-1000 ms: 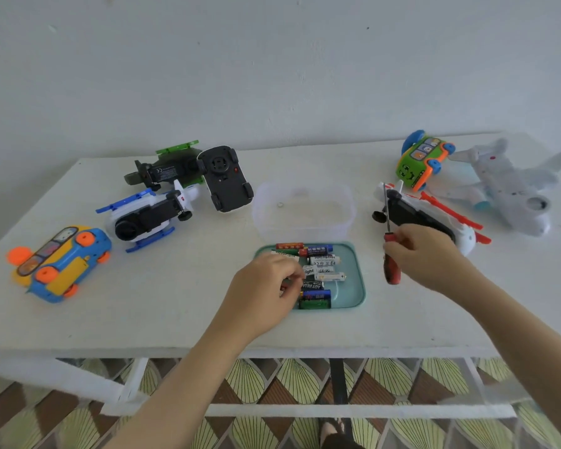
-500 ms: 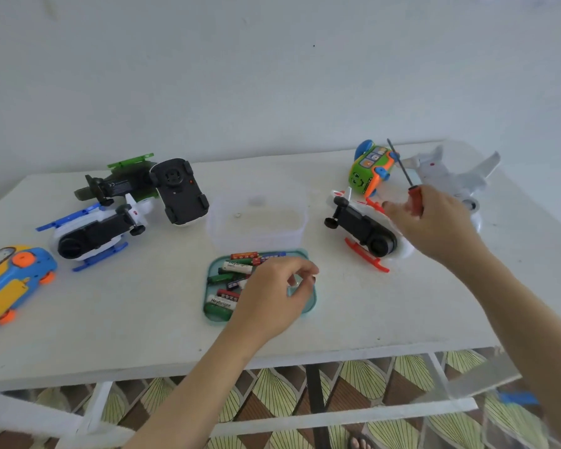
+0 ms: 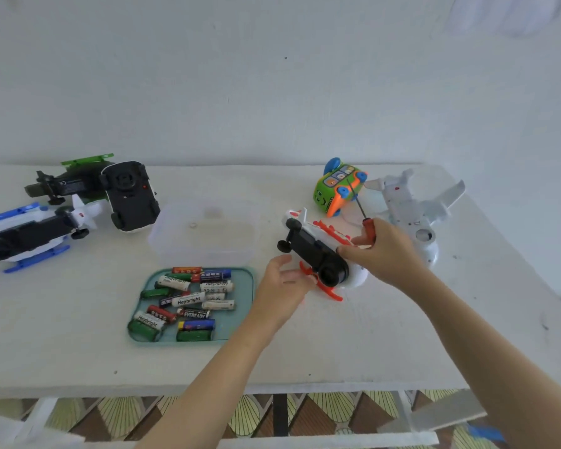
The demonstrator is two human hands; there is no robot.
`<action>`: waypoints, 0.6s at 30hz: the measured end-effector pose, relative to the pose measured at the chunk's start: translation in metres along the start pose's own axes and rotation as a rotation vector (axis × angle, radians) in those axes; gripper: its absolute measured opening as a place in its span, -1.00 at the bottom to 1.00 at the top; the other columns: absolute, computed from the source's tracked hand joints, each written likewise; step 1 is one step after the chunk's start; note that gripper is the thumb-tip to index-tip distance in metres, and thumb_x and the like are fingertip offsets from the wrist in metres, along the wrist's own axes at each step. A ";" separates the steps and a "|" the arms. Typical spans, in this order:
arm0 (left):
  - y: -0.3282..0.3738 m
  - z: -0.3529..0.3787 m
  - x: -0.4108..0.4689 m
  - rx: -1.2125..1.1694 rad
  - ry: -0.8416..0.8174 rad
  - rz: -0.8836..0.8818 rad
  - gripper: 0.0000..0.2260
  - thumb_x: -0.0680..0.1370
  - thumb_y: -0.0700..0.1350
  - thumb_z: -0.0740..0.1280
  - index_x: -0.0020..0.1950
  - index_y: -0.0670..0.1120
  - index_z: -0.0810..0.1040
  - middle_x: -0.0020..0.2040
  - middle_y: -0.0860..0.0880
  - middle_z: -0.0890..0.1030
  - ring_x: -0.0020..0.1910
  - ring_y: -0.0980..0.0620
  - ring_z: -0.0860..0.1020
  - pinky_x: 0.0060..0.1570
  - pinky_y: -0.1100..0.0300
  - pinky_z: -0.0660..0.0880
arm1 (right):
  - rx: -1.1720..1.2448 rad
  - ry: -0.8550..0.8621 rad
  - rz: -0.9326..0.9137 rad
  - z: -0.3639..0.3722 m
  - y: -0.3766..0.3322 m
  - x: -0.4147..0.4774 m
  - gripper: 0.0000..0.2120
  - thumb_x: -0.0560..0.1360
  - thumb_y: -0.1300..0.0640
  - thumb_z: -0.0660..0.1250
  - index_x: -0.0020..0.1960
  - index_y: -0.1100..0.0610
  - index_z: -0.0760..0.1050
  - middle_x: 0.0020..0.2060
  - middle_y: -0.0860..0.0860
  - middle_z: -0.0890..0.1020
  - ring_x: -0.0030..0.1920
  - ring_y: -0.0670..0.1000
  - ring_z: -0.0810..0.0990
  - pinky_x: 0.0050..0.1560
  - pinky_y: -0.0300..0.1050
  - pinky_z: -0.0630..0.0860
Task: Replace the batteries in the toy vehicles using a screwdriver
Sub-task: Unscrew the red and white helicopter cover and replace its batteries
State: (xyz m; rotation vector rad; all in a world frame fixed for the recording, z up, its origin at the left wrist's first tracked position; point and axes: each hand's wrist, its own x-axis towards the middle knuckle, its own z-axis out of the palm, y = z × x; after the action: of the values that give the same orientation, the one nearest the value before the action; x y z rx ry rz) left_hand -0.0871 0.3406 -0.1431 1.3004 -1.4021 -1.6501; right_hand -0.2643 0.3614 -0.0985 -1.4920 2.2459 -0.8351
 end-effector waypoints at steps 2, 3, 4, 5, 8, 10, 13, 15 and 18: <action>-0.001 0.011 0.006 -0.034 0.065 0.004 -0.64 0.52 -0.12 0.39 0.24 0.02 0.33 0.10 0.03 0.58 0.09 0.07 0.56 0.24 -0.02 0.48 | 0.053 -0.006 -0.010 -0.004 0.007 0.002 -0.64 0.36 -0.03 0.50 -0.21 0.07 0.32 -0.04 0.02 0.64 -0.13 -0.01 0.52 -0.25 -0.23 0.41; -0.001 0.014 0.007 -0.054 0.083 -0.002 -0.67 0.52 -0.10 0.40 0.20 0.02 0.34 0.13 0.01 0.57 0.12 0.04 0.56 0.25 -0.03 0.48 | 0.082 -0.015 -0.012 -0.006 0.010 0.002 -0.62 0.35 -0.02 0.51 -0.25 0.06 0.30 -0.06 0.03 0.65 -0.18 -0.01 0.52 -0.23 -0.15 0.45; 0.000 0.016 0.008 -0.072 0.096 0.002 -0.69 0.52 -0.09 0.40 0.18 0.02 0.35 0.14 0.01 0.55 0.14 0.04 0.55 0.24 -0.01 0.48 | 0.109 -0.029 -0.010 -0.008 0.012 0.003 -0.60 0.33 -0.01 0.52 -0.28 0.06 0.28 -0.09 0.04 0.66 -0.23 -0.01 0.51 -0.21 -0.10 0.48; 0.000 0.017 0.010 -0.073 0.119 0.019 -0.69 0.52 -0.10 0.40 0.17 0.01 0.35 0.12 0.06 0.52 0.13 0.07 0.52 0.21 0.05 0.49 | 0.130 -0.046 -0.010 -0.011 0.012 0.003 -0.59 0.32 0.00 0.53 -0.29 0.06 0.27 -0.11 0.05 0.67 -0.25 0.01 0.52 -0.19 -0.06 0.49; -0.002 0.014 0.013 -0.005 0.240 0.106 -0.64 0.51 -0.22 0.38 0.20 -0.02 0.31 0.09 0.14 0.40 0.13 0.12 0.46 -0.06 0.35 0.40 | 0.182 -0.145 -0.004 -0.022 0.015 0.009 -0.60 0.32 0.04 0.54 -0.26 0.11 0.29 -0.19 0.01 0.68 -0.10 0.09 0.61 -0.17 -0.11 0.49; -0.006 0.008 0.016 0.087 0.273 0.193 -0.58 0.48 -0.31 0.37 0.20 0.02 0.29 0.17 0.09 0.38 0.19 0.11 0.43 -0.04 0.37 0.39 | 0.209 -0.243 -0.017 -0.031 0.016 0.014 -0.59 0.31 0.10 0.56 -0.27 0.11 0.28 -0.31 -0.12 0.65 -0.13 -0.06 0.62 -0.24 -0.26 0.46; -0.012 0.002 0.015 0.323 0.221 0.389 -0.35 0.41 -0.39 0.39 0.28 0.14 0.21 0.31 0.09 0.28 0.33 0.09 0.32 0.29 0.30 0.32 | 0.208 -0.373 -0.056 -0.043 0.020 0.027 -0.54 0.33 0.15 0.55 -0.31 0.11 0.21 -0.44 -0.16 0.56 -0.19 -0.04 0.57 -0.23 -0.26 0.39; -0.010 0.000 0.013 0.502 0.108 0.496 -0.22 0.38 -0.38 0.41 0.34 0.26 0.14 0.45 0.09 0.18 0.46 0.12 0.16 0.42 0.25 0.13 | 0.212 -0.453 -0.061 -0.049 0.023 0.037 -0.55 0.34 0.16 0.54 -0.31 0.10 0.21 -0.45 -0.06 0.41 -0.27 -0.04 0.52 -0.21 -0.22 0.41; -0.009 -0.001 0.014 0.650 0.038 0.561 -0.17 0.40 -0.19 0.52 0.33 0.40 0.07 0.54 0.12 0.13 0.50 0.16 0.08 0.46 0.18 0.04 | 0.242 -0.569 -0.039 -0.057 0.026 0.049 -0.60 0.36 0.19 0.51 -0.29 0.11 0.24 -0.38 -0.01 0.38 -0.36 -0.09 0.47 -0.24 -0.27 0.52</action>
State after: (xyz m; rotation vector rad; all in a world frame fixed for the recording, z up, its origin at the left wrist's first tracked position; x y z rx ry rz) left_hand -0.0895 0.3299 -0.1555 1.0860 -2.1370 -0.8163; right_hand -0.3343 0.3409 -0.0675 -1.4364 1.6458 -0.5707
